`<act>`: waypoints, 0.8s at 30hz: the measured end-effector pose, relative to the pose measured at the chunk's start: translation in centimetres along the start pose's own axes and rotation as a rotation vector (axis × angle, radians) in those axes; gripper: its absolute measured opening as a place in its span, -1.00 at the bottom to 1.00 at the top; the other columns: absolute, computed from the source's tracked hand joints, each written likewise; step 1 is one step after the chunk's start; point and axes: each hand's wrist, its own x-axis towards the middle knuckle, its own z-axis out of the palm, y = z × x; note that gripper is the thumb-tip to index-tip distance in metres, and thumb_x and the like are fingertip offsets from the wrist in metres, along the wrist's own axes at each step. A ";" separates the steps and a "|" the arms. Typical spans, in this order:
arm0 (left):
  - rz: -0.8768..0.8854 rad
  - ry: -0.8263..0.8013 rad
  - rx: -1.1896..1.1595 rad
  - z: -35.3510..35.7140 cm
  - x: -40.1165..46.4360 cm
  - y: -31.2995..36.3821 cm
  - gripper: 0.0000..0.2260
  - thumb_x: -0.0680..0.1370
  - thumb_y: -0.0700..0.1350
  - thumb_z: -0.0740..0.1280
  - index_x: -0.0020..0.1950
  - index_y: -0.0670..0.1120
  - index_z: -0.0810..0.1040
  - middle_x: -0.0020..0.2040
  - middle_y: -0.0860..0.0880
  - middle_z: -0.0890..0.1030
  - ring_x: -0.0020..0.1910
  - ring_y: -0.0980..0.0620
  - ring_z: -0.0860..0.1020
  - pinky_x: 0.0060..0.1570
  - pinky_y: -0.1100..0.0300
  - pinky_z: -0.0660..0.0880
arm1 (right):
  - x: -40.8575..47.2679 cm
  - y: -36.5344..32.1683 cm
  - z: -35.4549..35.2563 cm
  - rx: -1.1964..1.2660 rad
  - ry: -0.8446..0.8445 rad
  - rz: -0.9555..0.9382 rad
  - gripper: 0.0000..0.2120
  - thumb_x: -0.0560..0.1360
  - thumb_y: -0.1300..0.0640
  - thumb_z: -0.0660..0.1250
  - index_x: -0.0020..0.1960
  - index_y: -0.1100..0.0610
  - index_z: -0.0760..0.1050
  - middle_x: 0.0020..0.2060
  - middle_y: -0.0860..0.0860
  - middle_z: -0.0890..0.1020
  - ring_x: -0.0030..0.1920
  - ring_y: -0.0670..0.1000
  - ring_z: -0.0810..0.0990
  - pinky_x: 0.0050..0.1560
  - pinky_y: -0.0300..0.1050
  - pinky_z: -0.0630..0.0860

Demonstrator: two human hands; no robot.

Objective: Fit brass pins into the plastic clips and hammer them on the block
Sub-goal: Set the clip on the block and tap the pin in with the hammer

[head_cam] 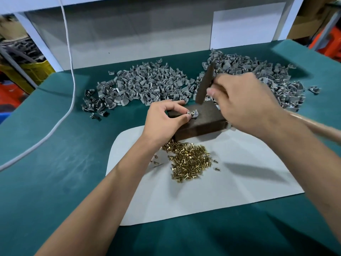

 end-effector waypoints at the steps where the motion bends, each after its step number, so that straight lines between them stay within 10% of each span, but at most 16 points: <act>1: -0.001 -0.003 0.000 0.0 0.0 -0.1 -0.93 0.44 -0.28 0.56 -0.13 -0.13 0.76 0.16 -0.04 0.70 0.17 0.16 0.65 0.28 0.07 0.56 | -0.1 -0.3 0.1 0.047 0.071 -0.010 -0.82 0.67 -0.04 0.20 -0.04 0.02 0.45 -0.31 0.02 0.54 -0.36 0.13 0.45 -0.28 -0.11 0.33; 6: -0.014 -0.010 -0.014 -0.1 -0.1 0.1 -0.92 0.45 -0.31 0.55 -0.12 -0.16 0.76 0.18 -0.07 0.69 0.19 0.12 0.65 0.27 0.03 0.58 | -0.8 -1.2 1.2 -0.075 -0.229 0.071 -0.81 0.69 -0.07 0.13 0.02 0.00 0.44 -0.18 0.09 0.62 -0.17 0.22 0.59 -0.11 0.08 0.58; 11: -0.035 -0.012 -0.002 0.0 0.1 -0.1 -0.93 0.44 -0.27 0.56 -0.11 -0.14 0.76 0.19 -0.05 0.69 0.20 0.16 0.63 0.32 0.06 0.54 | -0.4 -0.8 0.6 -0.029 0.068 0.014 -0.80 0.69 -0.02 0.16 0.06 0.07 0.47 -0.32 0.01 0.48 -0.33 0.17 0.47 -0.26 -0.01 0.42; 15: -0.023 -0.019 -0.019 -0.2 0.0 0.1 -0.93 0.44 -0.29 0.56 -0.12 -0.16 0.75 0.14 -0.06 0.70 0.22 0.20 0.62 0.30 0.03 0.56 | -0.4 -1.2 1.1 -0.191 -0.221 0.046 -0.80 0.70 -0.06 0.10 0.02 0.02 0.40 -0.20 0.09 0.56 -0.22 0.20 0.47 -0.16 0.05 0.42; 20: -0.040 -0.020 -0.013 -0.2 0.1 -0.1 -0.93 0.45 -0.28 0.56 -0.12 -0.14 0.75 0.17 -0.03 0.70 0.16 0.21 0.64 0.29 0.07 0.56 | 0.1 -1.3 0.1 -0.121 0.050 0.010 -0.79 0.70 -0.04 0.13 0.06 0.06 0.45 -0.31 0.02 0.45 -0.33 0.16 0.42 -0.28 0.00 0.38; 24: -0.034 -0.023 -0.020 -0.2 -0.1 0.1 -0.93 0.45 -0.30 0.55 -0.11 -0.16 0.76 0.17 -0.07 0.70 0.19 0.17 0.64 0.27 0.03 0.57 | -0.2 -1.7 1.1 -0.206 -0.227 0.042 -0.82 0.71 -0.06 0.08 0.02 0.00 0.36 -0.25 0.03 0.46 -0.23 0.17 0.44 -0.20 0.01 0.37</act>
